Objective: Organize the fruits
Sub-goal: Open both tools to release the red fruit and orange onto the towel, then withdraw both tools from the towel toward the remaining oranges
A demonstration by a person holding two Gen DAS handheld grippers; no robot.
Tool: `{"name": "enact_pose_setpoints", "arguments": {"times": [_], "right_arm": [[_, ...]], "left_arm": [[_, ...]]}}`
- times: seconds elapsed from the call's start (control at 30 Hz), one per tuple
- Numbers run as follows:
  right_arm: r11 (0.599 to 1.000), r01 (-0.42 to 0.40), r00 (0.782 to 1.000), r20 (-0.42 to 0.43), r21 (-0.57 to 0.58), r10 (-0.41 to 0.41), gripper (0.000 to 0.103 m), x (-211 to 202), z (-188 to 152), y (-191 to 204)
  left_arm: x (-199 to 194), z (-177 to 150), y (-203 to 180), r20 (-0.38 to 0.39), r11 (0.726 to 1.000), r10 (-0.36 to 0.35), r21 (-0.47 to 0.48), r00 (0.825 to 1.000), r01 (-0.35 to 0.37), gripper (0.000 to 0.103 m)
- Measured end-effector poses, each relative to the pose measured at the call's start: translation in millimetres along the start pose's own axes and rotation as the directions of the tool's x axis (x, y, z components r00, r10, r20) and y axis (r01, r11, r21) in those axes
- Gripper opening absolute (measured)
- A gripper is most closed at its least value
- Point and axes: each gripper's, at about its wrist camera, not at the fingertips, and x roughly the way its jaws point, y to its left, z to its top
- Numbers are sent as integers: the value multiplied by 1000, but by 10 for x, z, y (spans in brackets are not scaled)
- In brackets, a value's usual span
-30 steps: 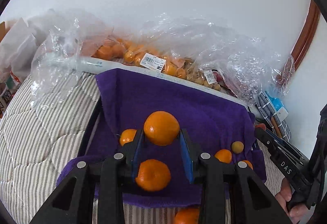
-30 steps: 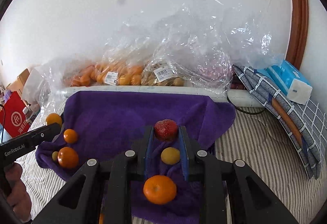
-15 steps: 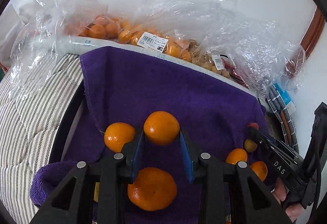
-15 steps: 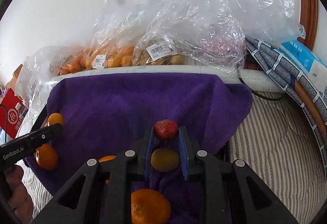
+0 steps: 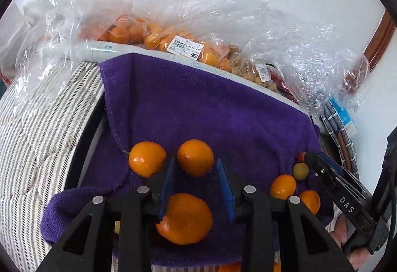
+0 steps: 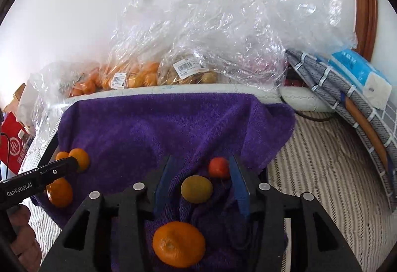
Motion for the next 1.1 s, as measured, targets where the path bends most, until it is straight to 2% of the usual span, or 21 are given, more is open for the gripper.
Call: {"name": "enact_pose_setpoints", "arguments": {"times": [0.07,0.17,0.33,0.5,0.6,0.73,0.97,1.1], "right_arm": [[1000,-6,1000,0,19,6,48,-133,-4,1],[998,-24,1000,10,52,24,48,-361,-61,23],[999,-10,1000,8,33,9,48,-695,-268,189],[998,-59,998,-20,-26,58,48,-916,-620,489],[996,-82,995,-54,-44,80,46,-915,-799,648],[992,-121,987,-108,-35,117,39,-822,-945,805],[991,-132,980,-154,-11,129,38,-665,-1073,887],[992,-130,981,-147,2,129,38,-640,-1088,876]], "left_arm": [[-118,-13,0,18,1000,-3,8,1000,3,42],[-317,-40,37,43,1000,3,19,999,-3,46],[-667,-115,200,84,999,34,18,996,-36,55],[-900,-255,376,88,997,72,30,994,-75,56],[-1007,-355,493,86,996,83,29,993,-86,56],[-1095,-470,669,79,995,97,0,992,-97,57],[-1107,-616,845,61,995,97,-39,993,-95,58],[-1014,-704,884,35,995,84,-59,996,-82,59]]}}
